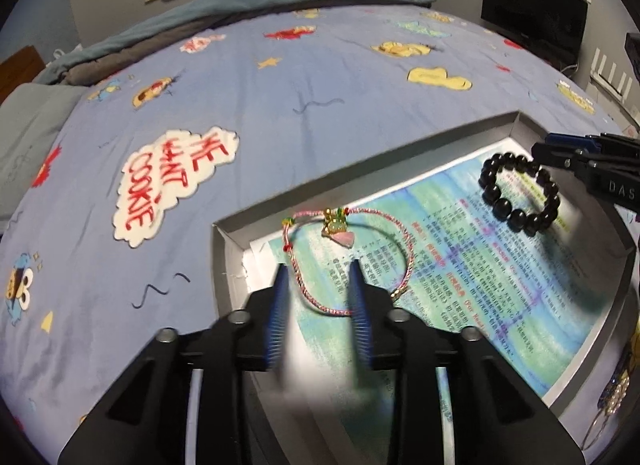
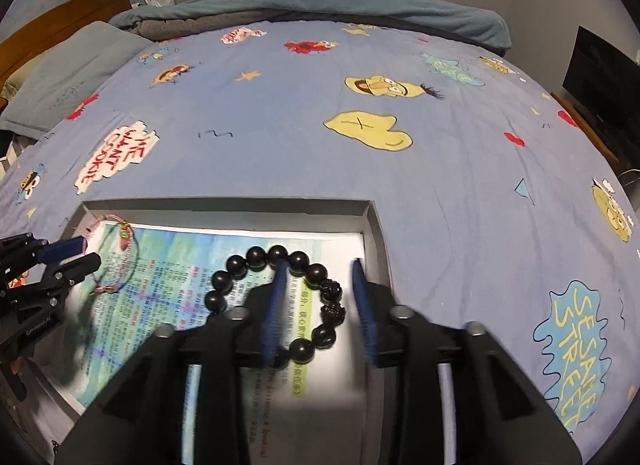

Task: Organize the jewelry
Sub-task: 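Carry both bracelets into the grey box and open both grippers to release them, then move both open grippers back from the box to the jewelry pile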

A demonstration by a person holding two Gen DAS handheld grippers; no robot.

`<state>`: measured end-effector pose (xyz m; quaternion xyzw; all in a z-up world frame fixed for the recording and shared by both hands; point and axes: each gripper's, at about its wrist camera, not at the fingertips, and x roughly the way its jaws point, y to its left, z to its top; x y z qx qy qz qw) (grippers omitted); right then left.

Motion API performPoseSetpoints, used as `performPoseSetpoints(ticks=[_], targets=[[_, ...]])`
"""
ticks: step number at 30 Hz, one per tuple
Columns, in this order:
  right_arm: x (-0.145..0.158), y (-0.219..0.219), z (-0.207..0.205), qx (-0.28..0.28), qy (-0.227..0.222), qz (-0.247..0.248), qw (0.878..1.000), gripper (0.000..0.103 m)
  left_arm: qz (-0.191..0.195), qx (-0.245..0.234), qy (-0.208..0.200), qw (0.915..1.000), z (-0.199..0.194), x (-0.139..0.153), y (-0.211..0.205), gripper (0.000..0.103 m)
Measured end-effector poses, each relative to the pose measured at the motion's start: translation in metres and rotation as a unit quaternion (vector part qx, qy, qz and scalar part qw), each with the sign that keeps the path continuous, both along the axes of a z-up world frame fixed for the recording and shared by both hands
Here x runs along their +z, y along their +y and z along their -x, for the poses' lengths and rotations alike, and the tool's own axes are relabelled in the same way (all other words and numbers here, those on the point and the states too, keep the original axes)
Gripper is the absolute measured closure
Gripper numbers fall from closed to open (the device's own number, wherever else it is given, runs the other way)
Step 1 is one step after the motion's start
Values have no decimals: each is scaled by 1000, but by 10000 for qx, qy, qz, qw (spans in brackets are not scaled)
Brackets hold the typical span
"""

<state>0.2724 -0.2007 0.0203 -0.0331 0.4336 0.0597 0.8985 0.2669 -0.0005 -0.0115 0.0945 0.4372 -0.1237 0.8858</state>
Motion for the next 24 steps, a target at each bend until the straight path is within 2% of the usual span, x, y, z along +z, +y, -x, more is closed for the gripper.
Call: performPoseSetpoints(ticks=[2,6,11,14,16,18,24], targets=[[5,1,6,13,-72,-6,10000,57,43,20,-124,9999,7,8,1,65],[15,1,17,22,-181,-81,9998,45,111,99,-416,9990,20,24,2,38],[30,-3,39,-40,-422,-118,9990,22,149,182,-562,9981,35,36,6,36],[41,-9,54,-84,-590,-186,9980,13,211,276,-672,9971,50,42,12,21],[48,-12,66,-79,-714,-273,9970,6,296,309,-702,9966,60,47,17,20],[55,-14,80,-55,-852,-316,9958,5,328,393,-706,9962,69,50,20,14],[61,-22,115,-202,-1165,-270,9926,5,271,518,-970,9936,108,62,29,10]])
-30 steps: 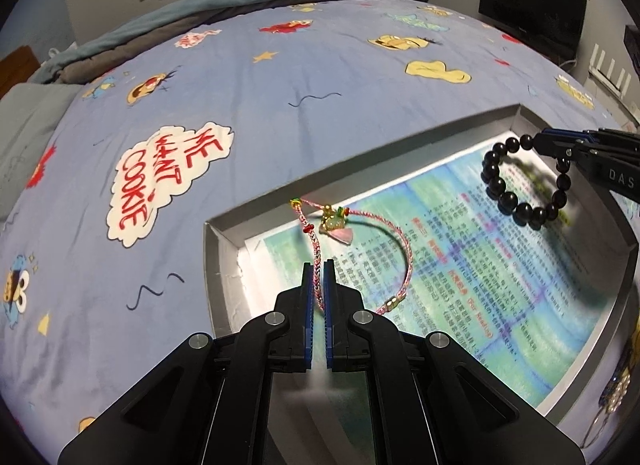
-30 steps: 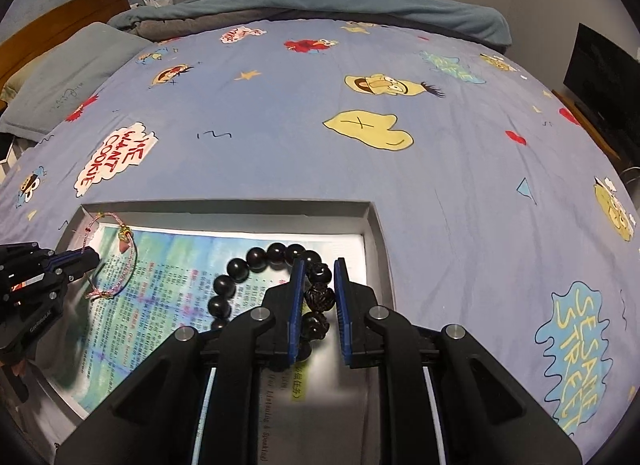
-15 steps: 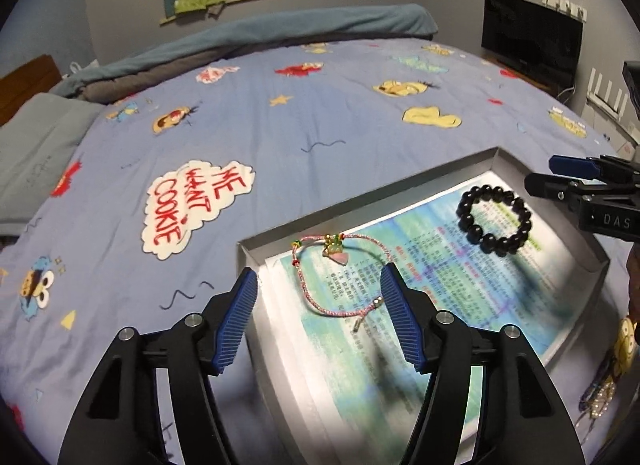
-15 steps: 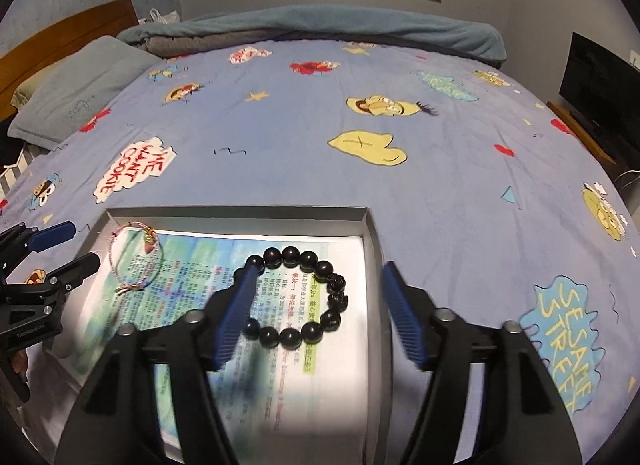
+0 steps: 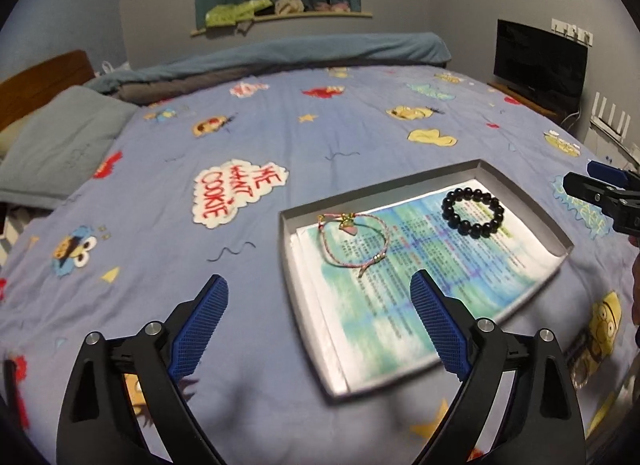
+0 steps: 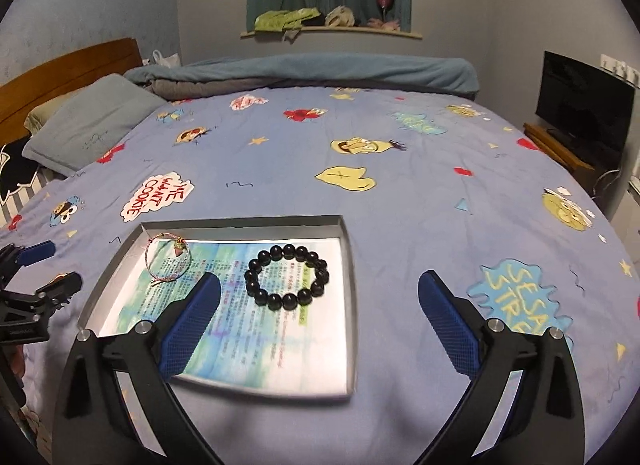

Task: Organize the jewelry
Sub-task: 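Move both open grippers back from the box to the jewelry pile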

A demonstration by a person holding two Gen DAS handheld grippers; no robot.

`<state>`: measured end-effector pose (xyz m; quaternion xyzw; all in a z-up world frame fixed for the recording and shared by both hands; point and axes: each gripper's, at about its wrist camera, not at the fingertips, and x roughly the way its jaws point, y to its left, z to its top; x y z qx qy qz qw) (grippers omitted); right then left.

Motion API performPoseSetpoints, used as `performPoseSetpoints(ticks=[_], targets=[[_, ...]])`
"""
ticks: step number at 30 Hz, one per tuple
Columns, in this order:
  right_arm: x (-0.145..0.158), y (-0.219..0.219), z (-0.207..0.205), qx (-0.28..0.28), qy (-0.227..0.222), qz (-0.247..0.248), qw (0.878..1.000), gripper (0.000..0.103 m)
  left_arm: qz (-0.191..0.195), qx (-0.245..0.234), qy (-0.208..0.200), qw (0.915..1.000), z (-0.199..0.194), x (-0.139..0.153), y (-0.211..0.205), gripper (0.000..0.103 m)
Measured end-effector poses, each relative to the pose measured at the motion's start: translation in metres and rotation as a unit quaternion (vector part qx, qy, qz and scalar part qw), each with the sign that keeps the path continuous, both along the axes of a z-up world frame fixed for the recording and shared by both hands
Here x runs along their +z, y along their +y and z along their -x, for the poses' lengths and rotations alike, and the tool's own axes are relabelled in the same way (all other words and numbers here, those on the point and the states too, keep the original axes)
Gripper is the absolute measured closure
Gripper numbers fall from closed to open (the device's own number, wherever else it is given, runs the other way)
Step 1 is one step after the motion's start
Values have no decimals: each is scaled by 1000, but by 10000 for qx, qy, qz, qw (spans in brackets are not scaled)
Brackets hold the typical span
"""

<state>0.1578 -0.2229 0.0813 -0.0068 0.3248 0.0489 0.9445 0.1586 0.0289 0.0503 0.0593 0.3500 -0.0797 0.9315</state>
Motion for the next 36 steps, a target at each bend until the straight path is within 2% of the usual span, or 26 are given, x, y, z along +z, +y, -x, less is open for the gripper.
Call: performPoseSetpoints(ticks=[10,14,21,25,29,36], targets=[[7,-12,44,-211,-281,2,9994,5,150,50,-382,9991,45,18,2,10],[6,-12,62,-234,-392,293,9985,5,390,1,-417,9984,63,21,5,9],[-9,-14,89,-248,-564,664,9959,5,453,-9,-526,9976,99,19,13,9],[-25,-23,97,-241,-341,410,9983,5,526,91,-519,9972,115,15,23,9],[-37,-27,102,-164,-142,257,9994,5,389,166,-597,9973,127,12,28,9],[-39,-22,124,250,-205,191,9993,5,296,359,-515,9976,143,-5,51,9]])
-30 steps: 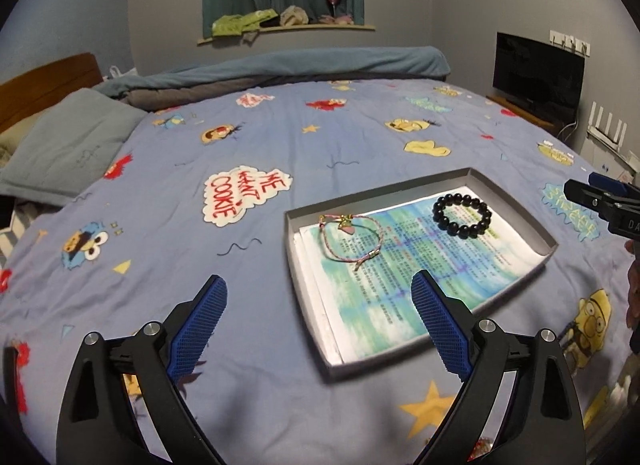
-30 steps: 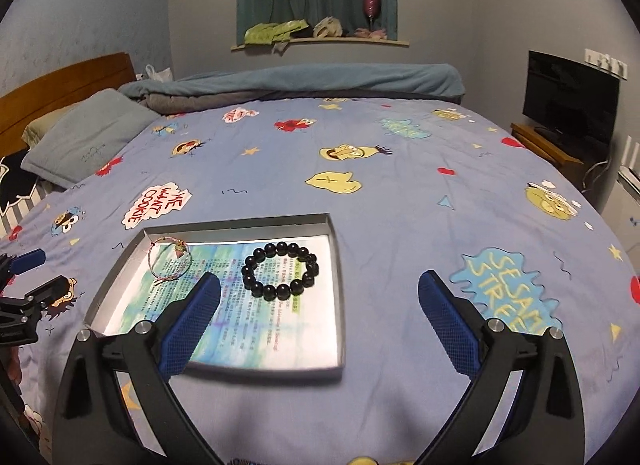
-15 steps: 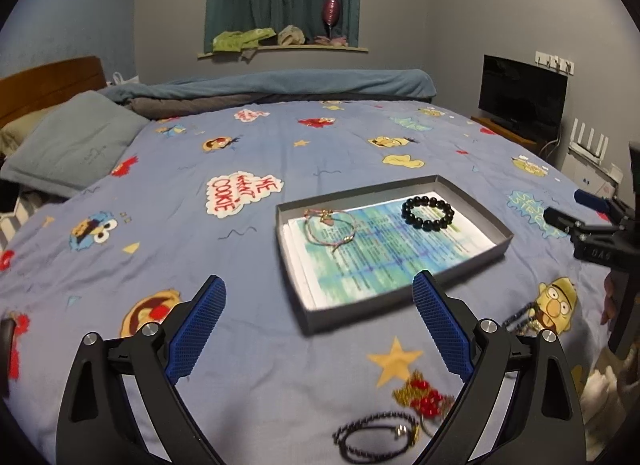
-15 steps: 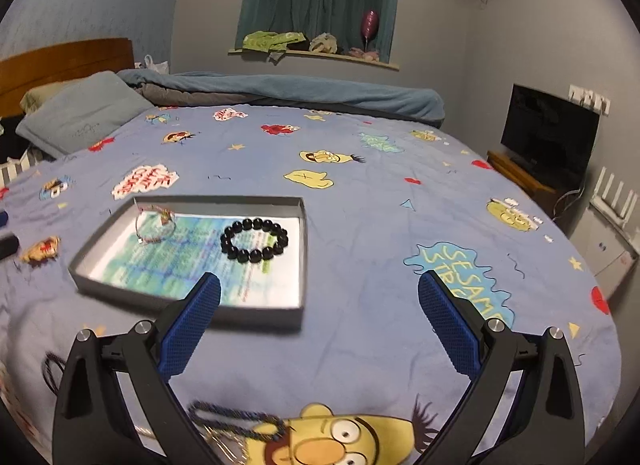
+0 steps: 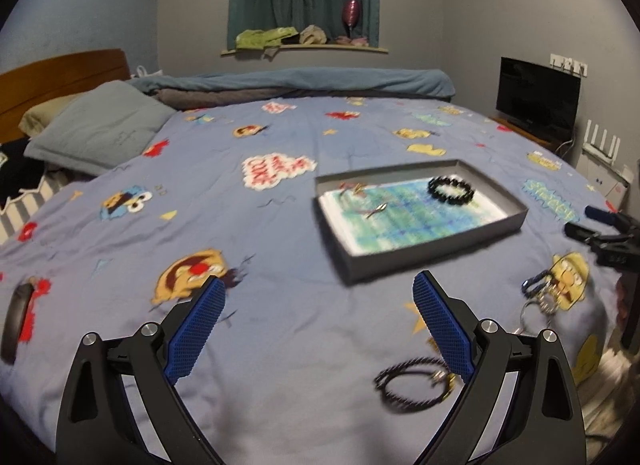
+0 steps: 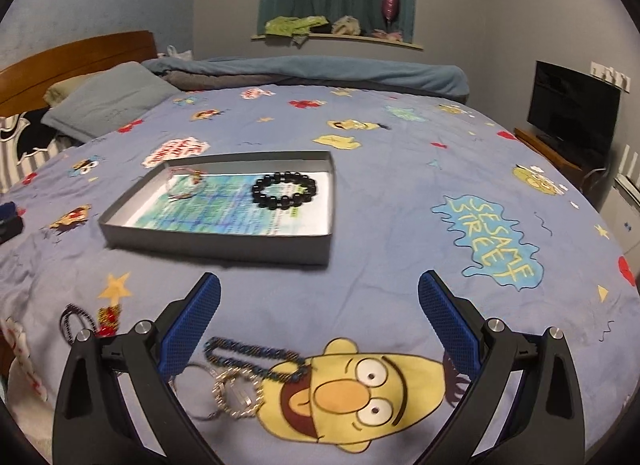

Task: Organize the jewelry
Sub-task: 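Move both open grippers back from the box to the jewelry pile, then grasp the black hair tie with the left gripper while the right gripper grasps the blue-black beaded bracelet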

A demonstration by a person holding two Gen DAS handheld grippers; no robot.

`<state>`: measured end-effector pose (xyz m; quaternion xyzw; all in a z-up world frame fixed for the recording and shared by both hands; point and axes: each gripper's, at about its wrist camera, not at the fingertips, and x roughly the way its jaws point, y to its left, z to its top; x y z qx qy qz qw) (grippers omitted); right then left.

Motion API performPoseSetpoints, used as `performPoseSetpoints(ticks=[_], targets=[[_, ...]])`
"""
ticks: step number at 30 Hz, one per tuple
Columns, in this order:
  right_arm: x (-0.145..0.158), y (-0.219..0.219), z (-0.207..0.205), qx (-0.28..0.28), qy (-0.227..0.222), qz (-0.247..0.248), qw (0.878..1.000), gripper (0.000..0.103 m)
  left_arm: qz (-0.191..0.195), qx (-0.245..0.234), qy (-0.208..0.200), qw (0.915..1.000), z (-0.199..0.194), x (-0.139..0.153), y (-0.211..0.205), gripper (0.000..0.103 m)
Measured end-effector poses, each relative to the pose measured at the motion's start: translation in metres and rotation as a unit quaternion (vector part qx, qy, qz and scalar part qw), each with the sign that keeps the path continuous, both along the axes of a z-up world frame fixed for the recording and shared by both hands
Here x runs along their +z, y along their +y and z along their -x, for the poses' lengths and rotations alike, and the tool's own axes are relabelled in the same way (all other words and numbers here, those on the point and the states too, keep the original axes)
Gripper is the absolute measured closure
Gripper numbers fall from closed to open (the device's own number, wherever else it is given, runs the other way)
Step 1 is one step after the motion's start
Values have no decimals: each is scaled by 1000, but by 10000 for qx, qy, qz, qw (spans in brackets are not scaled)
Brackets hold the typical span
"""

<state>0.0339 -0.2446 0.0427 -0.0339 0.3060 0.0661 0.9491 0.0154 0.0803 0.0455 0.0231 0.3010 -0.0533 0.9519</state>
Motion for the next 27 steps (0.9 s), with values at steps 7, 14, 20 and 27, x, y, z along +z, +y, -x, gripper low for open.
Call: performPoseSetpoints(ticks=[7,14,20,27], targets=[[-14,-1,13,107,200,75,9997,5,-157,22,339,9993,13,-27,10,9],[-31,-6,27,104,452,23,9989,5,108,-253,663,9974,24,-54,-5,10],[-37,-4,37,192,468,79,9987,5,163,-661,979,9929,24,-69,-28,42],[-42,-5,36,209,556,-57,9982,5,270,-705,1344,9881,18,-84,-35,63]])
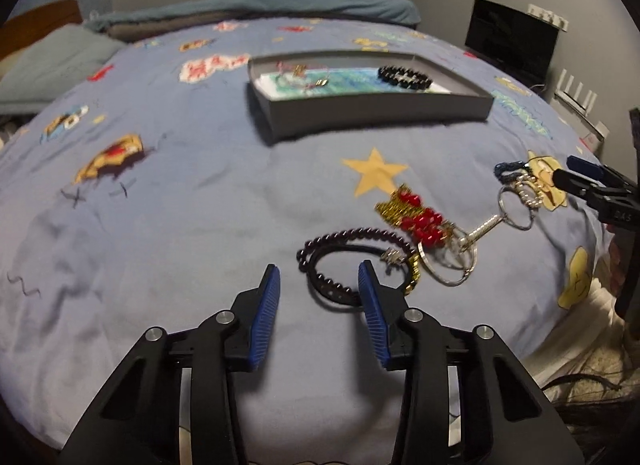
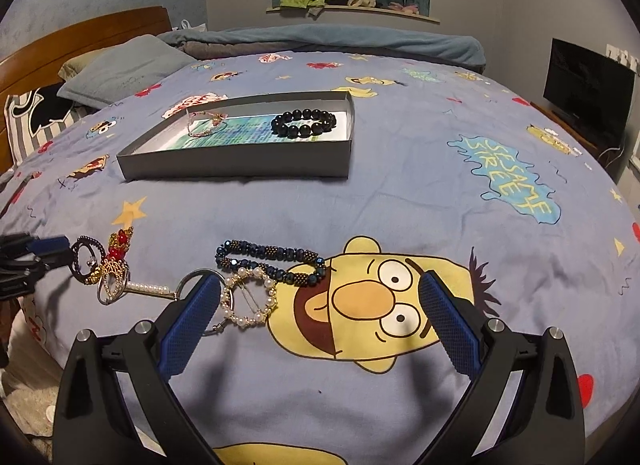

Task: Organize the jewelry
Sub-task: 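Grasp the black hair tie with the left gripper while the right gripper grasps the blue-black beaded bracelet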

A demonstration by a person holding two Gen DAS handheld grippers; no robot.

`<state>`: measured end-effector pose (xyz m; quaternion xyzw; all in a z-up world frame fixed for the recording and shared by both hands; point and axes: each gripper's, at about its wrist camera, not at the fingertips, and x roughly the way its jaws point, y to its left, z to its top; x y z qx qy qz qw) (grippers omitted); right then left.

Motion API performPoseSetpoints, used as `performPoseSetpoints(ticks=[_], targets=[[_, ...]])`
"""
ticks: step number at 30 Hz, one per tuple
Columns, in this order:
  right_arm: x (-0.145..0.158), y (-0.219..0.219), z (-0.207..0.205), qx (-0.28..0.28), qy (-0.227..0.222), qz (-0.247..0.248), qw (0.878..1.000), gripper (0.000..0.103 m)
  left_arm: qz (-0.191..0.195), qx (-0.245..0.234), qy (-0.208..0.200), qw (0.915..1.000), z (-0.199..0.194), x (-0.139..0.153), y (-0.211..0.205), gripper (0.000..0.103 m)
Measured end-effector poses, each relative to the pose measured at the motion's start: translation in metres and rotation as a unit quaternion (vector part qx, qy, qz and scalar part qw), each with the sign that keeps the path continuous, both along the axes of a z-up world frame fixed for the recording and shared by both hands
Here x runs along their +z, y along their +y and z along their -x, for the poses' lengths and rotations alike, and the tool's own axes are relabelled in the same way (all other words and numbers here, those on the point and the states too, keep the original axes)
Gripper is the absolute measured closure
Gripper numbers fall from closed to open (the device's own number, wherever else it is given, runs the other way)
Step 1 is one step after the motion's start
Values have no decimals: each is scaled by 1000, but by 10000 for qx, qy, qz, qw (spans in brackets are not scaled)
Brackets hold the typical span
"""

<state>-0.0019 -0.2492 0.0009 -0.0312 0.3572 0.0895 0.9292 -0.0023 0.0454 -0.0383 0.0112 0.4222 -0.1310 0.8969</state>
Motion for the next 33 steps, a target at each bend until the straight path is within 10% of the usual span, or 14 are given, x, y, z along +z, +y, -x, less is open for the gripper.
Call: performPoseSetpoints(ticks=[12,18,28,33], targets=[[-11,-4,-7,-101,111,44,9999,5,-158,-20,-20,9999,1,-2,-3,98],[-11,-14,-7,-201,53,-119,9997,5,-256,87,-362,9990,4,12,2,99],[-20,-7,-33,-128,386,-260,9988,70,-235,90,-498,9984,0,20,0,99],[-26,-2,-43,-13,645,-296,9975,72,-224,82,-472,9986,-1,17,-2,99]])
